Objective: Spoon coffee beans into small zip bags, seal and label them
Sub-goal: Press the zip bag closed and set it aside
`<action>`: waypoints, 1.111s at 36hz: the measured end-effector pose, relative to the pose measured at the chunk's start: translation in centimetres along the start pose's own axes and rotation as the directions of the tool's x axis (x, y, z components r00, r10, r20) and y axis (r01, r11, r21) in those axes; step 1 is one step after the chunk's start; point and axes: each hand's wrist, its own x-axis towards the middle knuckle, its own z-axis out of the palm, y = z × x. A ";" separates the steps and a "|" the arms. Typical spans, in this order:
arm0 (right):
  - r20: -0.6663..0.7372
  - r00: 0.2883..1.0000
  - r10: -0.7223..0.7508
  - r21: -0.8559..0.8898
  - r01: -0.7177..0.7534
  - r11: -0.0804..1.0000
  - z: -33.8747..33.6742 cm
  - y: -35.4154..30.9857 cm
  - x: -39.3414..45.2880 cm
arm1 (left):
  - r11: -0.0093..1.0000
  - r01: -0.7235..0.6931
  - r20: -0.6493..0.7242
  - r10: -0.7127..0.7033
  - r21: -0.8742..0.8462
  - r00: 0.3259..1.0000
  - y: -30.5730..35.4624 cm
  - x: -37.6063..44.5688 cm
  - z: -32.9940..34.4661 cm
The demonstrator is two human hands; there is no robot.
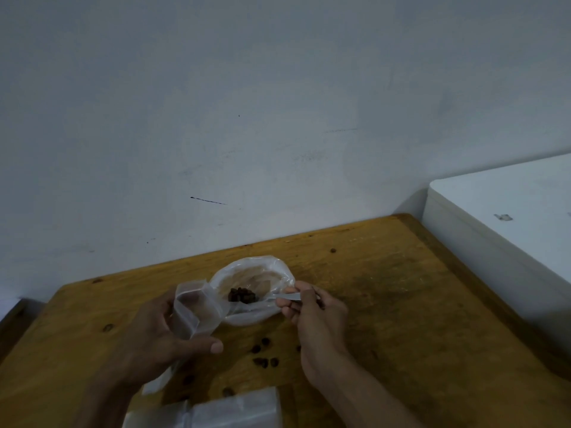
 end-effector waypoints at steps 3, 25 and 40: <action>0.005 1.000 0.004 0.017 -0.004 1.000 0.0 -0.3 0.0 | 1.000 -0.006 0.005 0.006 0.001 1.000 0.1 -0.1 0.1; 0.019 0.991 -0.131 0.025 0.131 0.991 0.3 -3.2 0.5 | 0.998 -0.012 -0.069 0.008 -0.054 0.998 0.4 1.9 0.2; 0.015 0.983 -0.181 0.030 0.181 0.983 0.6 -5.0 0.1 | 0.986 0.020 -0.271 -0.065 -0.164 0.960 0.5 5.7 1.2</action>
